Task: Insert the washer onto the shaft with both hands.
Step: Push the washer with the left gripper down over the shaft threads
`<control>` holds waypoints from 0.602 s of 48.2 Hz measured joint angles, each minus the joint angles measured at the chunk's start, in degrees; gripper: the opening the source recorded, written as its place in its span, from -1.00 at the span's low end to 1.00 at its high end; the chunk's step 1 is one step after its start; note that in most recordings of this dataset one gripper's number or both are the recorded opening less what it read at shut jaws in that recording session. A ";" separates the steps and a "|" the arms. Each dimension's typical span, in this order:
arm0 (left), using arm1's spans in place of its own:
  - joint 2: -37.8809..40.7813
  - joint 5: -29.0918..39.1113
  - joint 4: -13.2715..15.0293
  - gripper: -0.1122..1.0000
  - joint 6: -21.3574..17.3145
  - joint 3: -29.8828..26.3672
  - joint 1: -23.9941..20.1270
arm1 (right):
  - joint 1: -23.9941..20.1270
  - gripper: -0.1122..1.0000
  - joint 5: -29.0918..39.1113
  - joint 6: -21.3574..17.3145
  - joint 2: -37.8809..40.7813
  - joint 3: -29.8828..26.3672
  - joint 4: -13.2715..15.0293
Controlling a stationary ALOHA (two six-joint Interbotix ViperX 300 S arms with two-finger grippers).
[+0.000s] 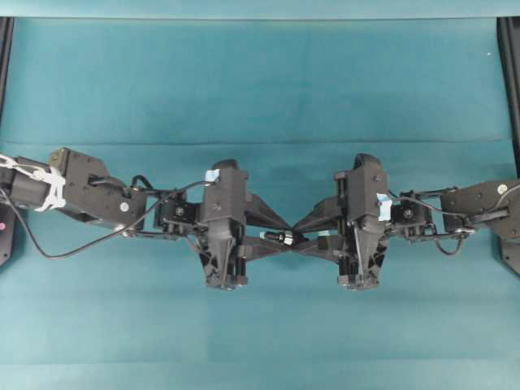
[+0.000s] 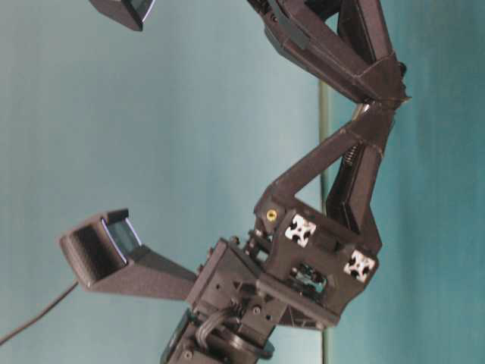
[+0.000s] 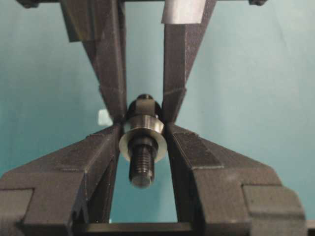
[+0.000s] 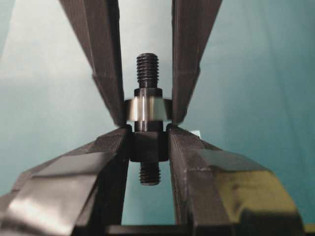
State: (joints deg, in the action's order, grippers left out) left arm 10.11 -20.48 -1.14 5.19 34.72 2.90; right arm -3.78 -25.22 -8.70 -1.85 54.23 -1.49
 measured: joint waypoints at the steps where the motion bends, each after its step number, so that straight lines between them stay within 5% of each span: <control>1: 0.09 0.18 0.00 -0.12 -0.09 -0.09 0.00 | 0.00 -0.79 0.00 0.09 0.00 0.00 0.00; 29: 0.18 1.58 0.00 -0.12 -0.44 -0.70 0.09 | -0.09 -0.79 0.00 0.00 0.18 0.00 0.09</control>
State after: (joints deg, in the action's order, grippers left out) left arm 10.28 -18.90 -1.14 4.75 34.01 2.99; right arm -3.87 -25.22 -8.70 -1.67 54.23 -1.41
